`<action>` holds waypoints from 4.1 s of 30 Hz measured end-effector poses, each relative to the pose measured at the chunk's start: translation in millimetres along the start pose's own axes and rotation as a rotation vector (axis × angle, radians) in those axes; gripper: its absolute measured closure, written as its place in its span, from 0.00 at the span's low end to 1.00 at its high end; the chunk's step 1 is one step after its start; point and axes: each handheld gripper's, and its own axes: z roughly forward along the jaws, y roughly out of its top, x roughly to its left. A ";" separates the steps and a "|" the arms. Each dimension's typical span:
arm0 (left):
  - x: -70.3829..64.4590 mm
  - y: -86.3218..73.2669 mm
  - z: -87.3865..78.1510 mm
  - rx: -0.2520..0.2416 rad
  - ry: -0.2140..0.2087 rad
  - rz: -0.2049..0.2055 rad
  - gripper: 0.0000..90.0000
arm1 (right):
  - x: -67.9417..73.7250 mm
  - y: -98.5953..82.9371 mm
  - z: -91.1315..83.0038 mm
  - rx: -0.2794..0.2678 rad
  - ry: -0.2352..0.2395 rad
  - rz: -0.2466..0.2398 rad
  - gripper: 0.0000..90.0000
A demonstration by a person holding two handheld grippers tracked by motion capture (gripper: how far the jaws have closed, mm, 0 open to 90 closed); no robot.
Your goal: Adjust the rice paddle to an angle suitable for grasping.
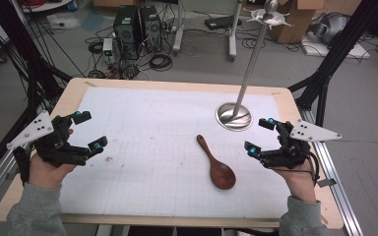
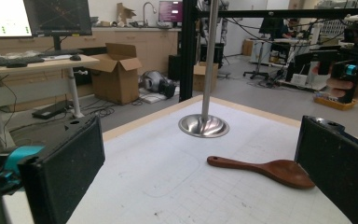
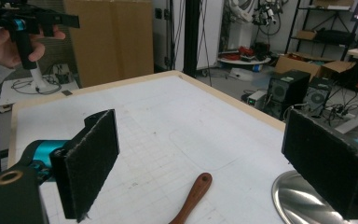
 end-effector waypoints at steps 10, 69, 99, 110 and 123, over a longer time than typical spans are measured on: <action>-0.3 -2.7 -0.1 0.016 0.004 -0.009 0.02 | -1.2 -0.1 8.6 -0.024 0.012 0.053 0.11; -6.5 -17.2 -26.9 0.085 0.070 -0.020 0.02 | -26.3 -66.6 126.6 0.358 0.040 0.104 0.99; -7.0 -20.6 -38.5 0.093 0.091 -0.026 0.02 | -40.6 -104.7 158.7 0.515 0.035 0.151 0.99; -6.9 -21.3 -42.2 0.094 0.101 -0.028 0.02 | -39.5 -108.6 164.3 0.531 0.046 0.143 0.99; -6.0 -22.7 -42.5 0.102 0.102 -0.032 0.02 | -33.5 -107.1 168.3 0.534 0.065 0.115 0.99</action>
